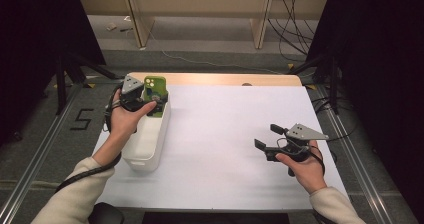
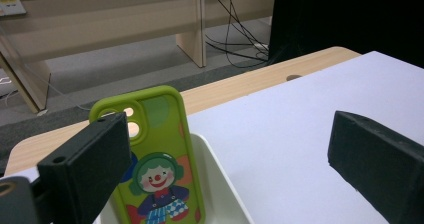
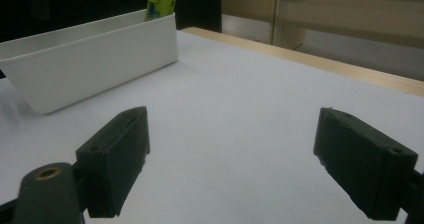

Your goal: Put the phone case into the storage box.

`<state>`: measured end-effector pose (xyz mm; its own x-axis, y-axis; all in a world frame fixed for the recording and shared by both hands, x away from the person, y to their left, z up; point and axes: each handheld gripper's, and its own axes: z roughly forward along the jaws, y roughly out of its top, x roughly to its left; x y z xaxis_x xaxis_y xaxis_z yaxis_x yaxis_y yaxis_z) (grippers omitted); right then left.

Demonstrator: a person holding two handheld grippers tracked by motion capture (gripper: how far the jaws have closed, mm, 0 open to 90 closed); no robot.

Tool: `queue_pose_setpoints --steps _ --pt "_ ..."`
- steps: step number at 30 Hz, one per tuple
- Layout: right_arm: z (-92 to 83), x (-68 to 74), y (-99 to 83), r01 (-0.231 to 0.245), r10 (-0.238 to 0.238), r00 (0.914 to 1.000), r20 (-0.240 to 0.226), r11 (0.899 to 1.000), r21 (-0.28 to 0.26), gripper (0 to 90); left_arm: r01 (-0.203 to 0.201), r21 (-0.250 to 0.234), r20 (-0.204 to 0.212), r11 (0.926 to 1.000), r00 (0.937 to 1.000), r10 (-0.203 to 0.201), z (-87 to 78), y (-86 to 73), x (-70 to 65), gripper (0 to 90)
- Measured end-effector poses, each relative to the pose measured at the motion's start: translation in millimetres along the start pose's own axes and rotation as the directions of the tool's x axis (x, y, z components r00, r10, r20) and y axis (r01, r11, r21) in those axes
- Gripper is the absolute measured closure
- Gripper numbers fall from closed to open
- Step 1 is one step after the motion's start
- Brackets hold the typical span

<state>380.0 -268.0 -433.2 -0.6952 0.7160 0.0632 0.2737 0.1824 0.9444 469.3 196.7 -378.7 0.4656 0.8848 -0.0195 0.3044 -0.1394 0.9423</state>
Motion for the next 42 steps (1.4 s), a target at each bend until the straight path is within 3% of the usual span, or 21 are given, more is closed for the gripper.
queue_pose_setpoints --steps 14,28,42 --pt "-0.4 -0.1 0.3 0.002 -0.002 1.0 -0.001 1.0 -0.003 15.8 -0.026 -0.031 0.08 0.9992 0.9964 0.029 -17.4 -7.9 -19.8 3.6" --pt "-0.5 0.3 0.5 0.003 -0.003 1.0 -0.002 1.0 -0.002 15.8 -0.052 -0.055 0.166 0.9971 0.9843 0.06 -32.7 -15.4 -38.1 4.1" --pt "-0.3 0.2 0.4 0.002 -0.002 1.0 -0.002 1.0 -0.003 15.8 -0.071 -0.051 0.202 0.9961 0.9761 0.08 -35.8 -25.4 -46.5 4.5"
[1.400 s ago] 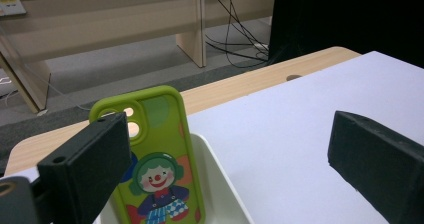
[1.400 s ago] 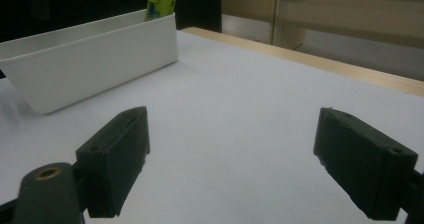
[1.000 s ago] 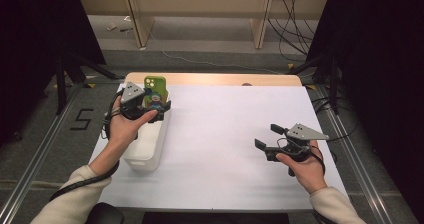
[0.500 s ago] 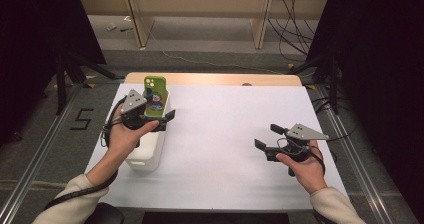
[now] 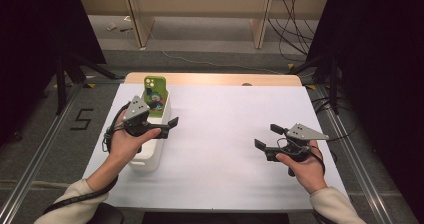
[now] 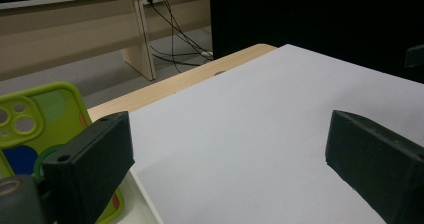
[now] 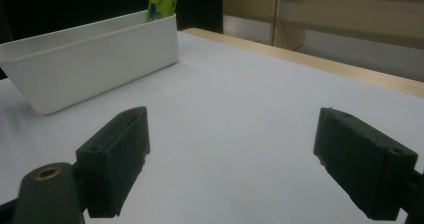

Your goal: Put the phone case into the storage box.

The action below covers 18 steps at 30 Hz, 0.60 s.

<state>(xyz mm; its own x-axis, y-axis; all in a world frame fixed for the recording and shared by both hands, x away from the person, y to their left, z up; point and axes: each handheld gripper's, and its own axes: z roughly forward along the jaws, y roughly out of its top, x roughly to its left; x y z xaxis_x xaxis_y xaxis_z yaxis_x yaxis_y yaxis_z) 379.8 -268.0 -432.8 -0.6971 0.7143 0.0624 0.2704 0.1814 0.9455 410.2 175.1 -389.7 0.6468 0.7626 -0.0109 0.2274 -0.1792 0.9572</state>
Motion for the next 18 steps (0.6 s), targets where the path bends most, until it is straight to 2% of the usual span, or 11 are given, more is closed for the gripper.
queue_pose_setpoints --steps 9,10,11,14,18 --pt "-0.2 0.3 0.2 0.001 -0.001 1.0 0.0 1.0 0.002 15.8 -0.004 0.003 0.019 1.0 0.9998 0.004 -4.4 -5.8 -6.1 4.7" --pt "-0.2 0.3 0.1 0.0 0.0 1.0 -0.001 1.0 0.003 15.8 -0.152 0.001 -0.006 0.9884 0.9884 0.152 -5.1 -2.5 3.2 4.7" --pt "0.0 0.3 0.0 0.001 -0.001 1.0 -0.001 1.0 0.002 15.8 -0.179 0.002 0.005 0.9839 0.9839 0.179 -5.2 -2.2 4.2 4.8" --pt "-0.3 0.5 0.2 0.001 -0.001 1.0 -0.002 1.0 0.002 15.8 -0.167 0.0 0.004 0.986 0.986 0.167 -6.1 -4.0 1.2 4.8" --pt "-0.3 0.3 0.2 0.002 -0.002 1.0 0.0 1.0 0.002 15.8 -0.168 -0.003 0.004 0.9857 0.9857 0.168 -7.3 -5.0 -0.8 5.0"
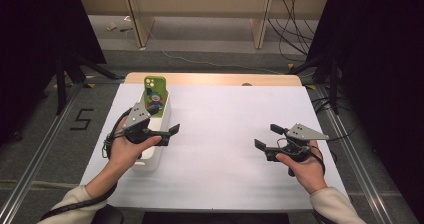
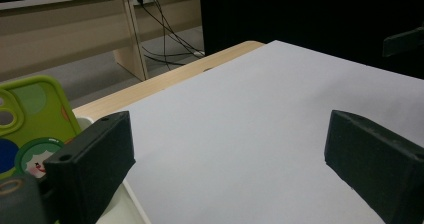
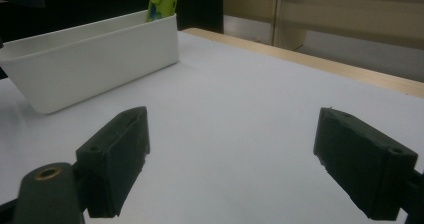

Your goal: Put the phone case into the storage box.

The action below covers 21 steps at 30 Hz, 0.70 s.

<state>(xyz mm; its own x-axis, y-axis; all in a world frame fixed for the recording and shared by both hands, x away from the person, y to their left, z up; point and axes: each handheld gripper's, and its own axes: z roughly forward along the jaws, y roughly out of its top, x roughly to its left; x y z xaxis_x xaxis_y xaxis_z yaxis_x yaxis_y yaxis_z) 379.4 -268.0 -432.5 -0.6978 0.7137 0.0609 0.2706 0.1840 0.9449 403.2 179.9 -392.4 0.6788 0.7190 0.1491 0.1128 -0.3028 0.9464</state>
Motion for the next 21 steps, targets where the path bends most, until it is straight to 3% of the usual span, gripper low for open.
queue_pose_setpoints --steps 21 --pt "-0.1 0.9 0.7 0.005 -0.005 1.0 -0.004 1.0 -0.004 15.8 0.002 -0.002 0.001 1.0 1.0 -0.002 -6.5 -5.4 -8.9 5.2"
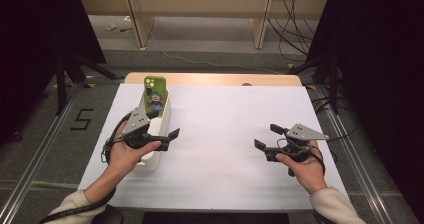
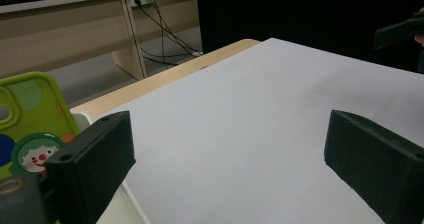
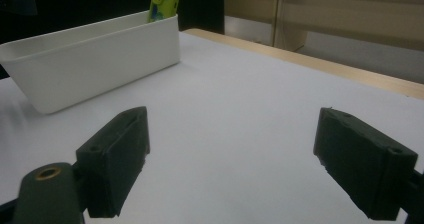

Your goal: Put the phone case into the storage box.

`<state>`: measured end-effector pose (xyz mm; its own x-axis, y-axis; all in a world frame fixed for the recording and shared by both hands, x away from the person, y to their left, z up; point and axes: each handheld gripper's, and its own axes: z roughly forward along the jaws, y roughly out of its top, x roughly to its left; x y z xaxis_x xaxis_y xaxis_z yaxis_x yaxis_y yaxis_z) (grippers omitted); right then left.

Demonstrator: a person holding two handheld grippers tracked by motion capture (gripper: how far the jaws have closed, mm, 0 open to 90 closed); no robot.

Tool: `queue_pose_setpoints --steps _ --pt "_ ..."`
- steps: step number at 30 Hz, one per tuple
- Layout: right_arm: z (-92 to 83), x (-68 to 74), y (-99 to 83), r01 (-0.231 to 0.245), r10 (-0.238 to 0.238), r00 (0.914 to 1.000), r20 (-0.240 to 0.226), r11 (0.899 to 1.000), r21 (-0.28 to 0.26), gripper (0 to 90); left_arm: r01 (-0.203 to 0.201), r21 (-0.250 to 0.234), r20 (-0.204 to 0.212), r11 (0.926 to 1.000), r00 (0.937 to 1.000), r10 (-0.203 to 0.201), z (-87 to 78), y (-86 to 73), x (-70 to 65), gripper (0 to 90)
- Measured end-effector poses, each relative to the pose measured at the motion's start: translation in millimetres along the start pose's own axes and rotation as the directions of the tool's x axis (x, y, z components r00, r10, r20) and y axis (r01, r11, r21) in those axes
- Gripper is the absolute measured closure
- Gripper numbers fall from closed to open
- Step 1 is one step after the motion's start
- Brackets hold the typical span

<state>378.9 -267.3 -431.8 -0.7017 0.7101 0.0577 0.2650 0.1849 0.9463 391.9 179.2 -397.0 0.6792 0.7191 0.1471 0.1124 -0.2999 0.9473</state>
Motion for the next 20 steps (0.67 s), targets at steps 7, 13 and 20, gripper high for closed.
queue_pose_setpoints --steps 7,13,20 --pt "0.3 0.0 -0.1 0.001 -0.001 1.0 0.0 1.0 -0.001 15.8 0.002 -0.001 0.0 1.0 1.0 -0.002 0.0 -1.4 -1.4 5.2" --pt "0.5 0.1 -0.1 0.001 -0.001 1.0 0.0 1.0 0.0 15.8 0.0 -0.001 0.001 1.0 1.0 0.0 0.9 -1.3 -2.7 5.2" --pt "0.0 -1.0 0.1 0.0 0.0 1.0 -0.001 1.0 -0.003 15.8 -0.002 0.001 0.0 1.0 1.0 0.002 2.1 -1.2 -2.5 5.3"
